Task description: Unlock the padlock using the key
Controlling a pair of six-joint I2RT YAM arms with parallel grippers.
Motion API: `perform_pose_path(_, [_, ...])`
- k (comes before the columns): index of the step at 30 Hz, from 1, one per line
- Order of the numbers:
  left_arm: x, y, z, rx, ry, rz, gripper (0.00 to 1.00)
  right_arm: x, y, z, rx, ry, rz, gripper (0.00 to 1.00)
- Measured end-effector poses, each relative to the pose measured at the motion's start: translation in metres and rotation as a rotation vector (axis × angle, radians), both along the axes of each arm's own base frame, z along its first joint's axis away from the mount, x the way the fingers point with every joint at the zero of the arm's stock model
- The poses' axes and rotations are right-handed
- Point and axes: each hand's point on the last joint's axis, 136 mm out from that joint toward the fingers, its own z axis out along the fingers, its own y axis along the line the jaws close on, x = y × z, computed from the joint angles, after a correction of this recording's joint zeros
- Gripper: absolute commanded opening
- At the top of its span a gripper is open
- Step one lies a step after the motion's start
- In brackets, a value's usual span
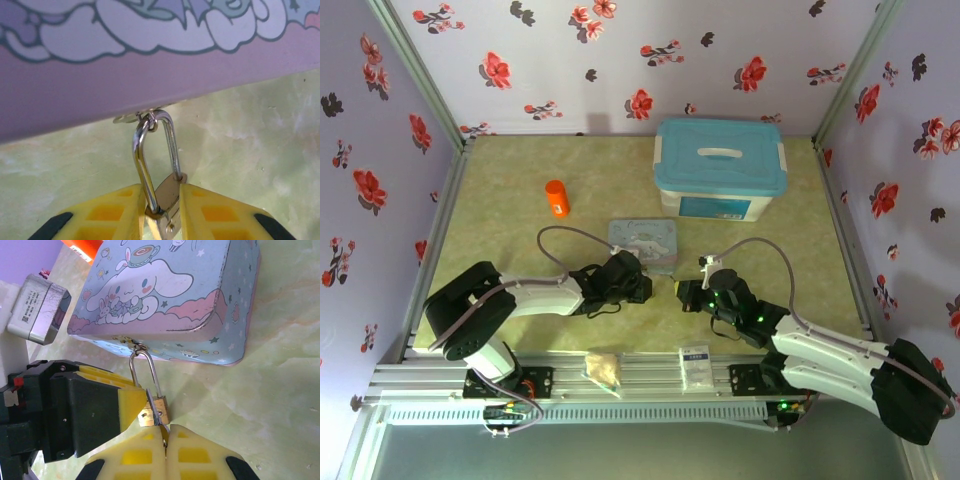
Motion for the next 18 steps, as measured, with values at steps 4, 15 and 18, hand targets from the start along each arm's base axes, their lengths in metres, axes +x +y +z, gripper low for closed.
perform_pose_path(4, [-0.001,-0.003,-0.005,-0.008,0.019,0.007,0.38,-0.002,-0.002,-0.003,-0.002,0.002,-0.001,0.0])
perform_pose_path(15, [0.0,-0.009,-0.014,0.019,0.056,0.016,0.45,-0.004,-0.004,0.002,0.021,-0.01,-0.006,0.0])
perform_pose_path(18, [0.003,-0.014,-0.014,0.029,0.06,0.016,0.36,-0.005,-0.006,0.001,0.019,-0.007,-0.009,0.0])
